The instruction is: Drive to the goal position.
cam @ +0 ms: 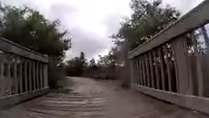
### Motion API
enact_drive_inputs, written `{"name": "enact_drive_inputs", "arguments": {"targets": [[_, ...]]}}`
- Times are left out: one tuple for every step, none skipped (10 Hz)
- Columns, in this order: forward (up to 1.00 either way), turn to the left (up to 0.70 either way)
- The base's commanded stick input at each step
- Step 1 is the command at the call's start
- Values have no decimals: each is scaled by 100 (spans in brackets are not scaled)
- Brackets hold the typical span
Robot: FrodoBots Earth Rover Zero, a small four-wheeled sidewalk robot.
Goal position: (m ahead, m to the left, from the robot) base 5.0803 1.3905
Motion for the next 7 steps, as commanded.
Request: {"name": "enact_drive_inputs", "arguments": {"targets": [[45,0],[45,0],[45,0],[45,0],[45,0],[45,0],[45,0]]}}
